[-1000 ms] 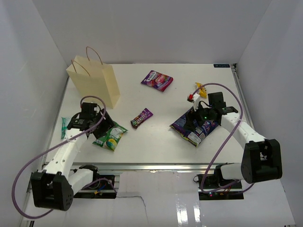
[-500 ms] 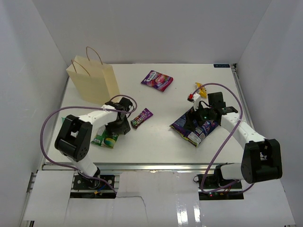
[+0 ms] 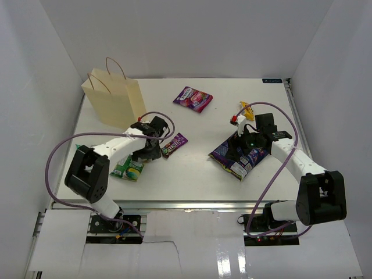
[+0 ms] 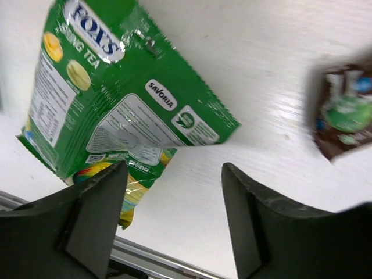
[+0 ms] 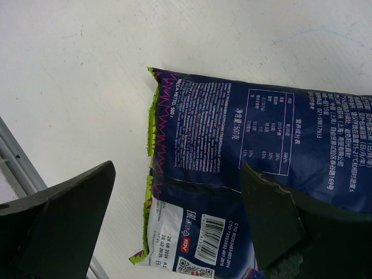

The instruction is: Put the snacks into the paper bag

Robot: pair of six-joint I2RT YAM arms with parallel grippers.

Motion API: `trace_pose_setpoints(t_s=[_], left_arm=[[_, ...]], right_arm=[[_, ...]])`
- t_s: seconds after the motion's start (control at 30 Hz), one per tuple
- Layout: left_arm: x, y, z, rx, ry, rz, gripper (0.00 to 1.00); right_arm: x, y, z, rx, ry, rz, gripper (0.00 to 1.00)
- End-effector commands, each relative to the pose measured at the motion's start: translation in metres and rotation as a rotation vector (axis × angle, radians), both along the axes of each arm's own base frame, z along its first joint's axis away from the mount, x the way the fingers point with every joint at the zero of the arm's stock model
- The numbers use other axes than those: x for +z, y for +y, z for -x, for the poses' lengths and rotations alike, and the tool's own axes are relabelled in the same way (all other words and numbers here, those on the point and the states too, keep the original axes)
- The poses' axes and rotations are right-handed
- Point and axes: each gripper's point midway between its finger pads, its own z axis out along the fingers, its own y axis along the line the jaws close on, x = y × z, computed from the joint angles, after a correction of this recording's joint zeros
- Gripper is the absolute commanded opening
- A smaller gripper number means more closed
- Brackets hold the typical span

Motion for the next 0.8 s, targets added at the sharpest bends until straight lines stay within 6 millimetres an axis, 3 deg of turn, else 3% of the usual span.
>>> trace_pose_setpoints(t_s=[0.0, 0.07, 0.13, 0.37, 0.53, 0.63, 0.67, 0.73, 0.77], left_arm=[[0.048, -0.007, -0.025, -0.102, -0.155, 0.026, 0.79], [0.05, -0.003, -0.029, -0.125, -0.173, 0.0, 0.86], [0.038, 0.002, -0.03, -0.17, -0.13, -0.051, 0.89], [0.002, 0.006, -0.033, -0.257, 0.016, -0.128, 0.89], [-0.01, 0.006, -0.035, -0.292, 0.059, -0.143, 0.89], [-0.021, 0.017, -0.033, -0.282, 0.088, -0.193, 0.77], [-0.025, 0.021, -0.033, -0.274, 0.096, -0.215, 0.62], [-0.026, 0.021, -0.034, -0.269, 0.092, -0.217, 0.53], [-0.026, 0.021, -0.034, -0.263, 0.088, -0.216, 0.43]], right_arm=[[0.006, 0.005, 0.0, 0.031, -0.022, -0.023, 0.93], [0.006, 0.005, 0.0, 0.032, -0.021, -0.024, 0.93], [0.007, 0.005, -0.001, 0.032, -0.024, -0.022, 0.93], [0.009, 0.004, -0.002, 0.031, -0.036, -0.018, 0.93], [0.01, 0.004, -0.001, 0.031, -0.039, -0.019, 0.93], [0.011, 0.005, -0.001, 0.033, -0.04, -0.021, 0.92], [0.011, 0.005, 0.0, 0.034, -0.038, -0.021, 0.92], [0.011, 0.005, 0.0, 0.033, -0.04, -0.021, 0.93], [0.011, 0.005, 0.0, 0.033, -0.041, -0.022, 0.92]])
